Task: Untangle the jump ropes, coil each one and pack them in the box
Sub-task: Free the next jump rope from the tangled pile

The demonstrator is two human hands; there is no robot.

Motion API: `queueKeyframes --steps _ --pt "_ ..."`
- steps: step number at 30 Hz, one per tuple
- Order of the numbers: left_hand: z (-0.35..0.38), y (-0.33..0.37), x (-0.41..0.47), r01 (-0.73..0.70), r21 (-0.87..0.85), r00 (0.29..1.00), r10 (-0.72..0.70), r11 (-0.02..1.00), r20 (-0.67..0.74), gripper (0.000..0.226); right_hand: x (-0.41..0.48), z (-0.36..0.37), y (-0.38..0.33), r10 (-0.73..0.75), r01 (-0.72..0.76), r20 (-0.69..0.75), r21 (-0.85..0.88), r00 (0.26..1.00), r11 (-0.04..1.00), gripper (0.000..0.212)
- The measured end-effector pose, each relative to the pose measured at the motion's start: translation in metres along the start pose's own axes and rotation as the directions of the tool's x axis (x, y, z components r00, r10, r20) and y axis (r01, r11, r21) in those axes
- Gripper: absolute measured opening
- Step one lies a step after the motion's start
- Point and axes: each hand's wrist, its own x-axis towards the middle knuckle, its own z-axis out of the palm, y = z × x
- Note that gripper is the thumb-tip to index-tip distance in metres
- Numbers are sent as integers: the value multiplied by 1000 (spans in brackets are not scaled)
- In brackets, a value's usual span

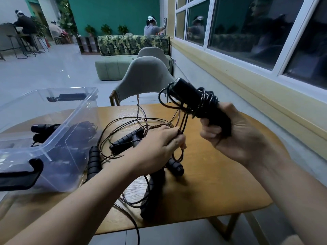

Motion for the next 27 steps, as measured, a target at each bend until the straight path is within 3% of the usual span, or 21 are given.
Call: queueKeyframes --steps 4,8,11,17,22,25,27 --pt "-4 -4 2 30 -4 998 -30 1000 -53 35 5 11 10 -34 21 -84 -149 996 989 51" --pt "-3 -3 -6 65 -39 995 -67 997 -72 33 5 24 23 -53 22 -88 -322 995 947 23" --pt "1 -1 -8 76 -72 997 -77 995 -14 23 5 27 27 -74 25 -101 -415 992 909 19" --pt "13 -5 -9 99 -82 994 -95 992 47 27 5 24 22 -7 -33 -112 -348 994 937 25" --pt "4 -7 -7 26 -26 999 -25 999 39 24 10 17 10 -29 -9 -197 -187 980 982 47" --pt "2 -12 -8 0 -13 1000 0 1000 12 30 11 8 1 -68 24 -250 -173 966 985 43" --pt "2 -14 -9 -13 -10 1000 13 1000 -11 18 11 2 -6 -99 53 -281 -167 955 985 45"
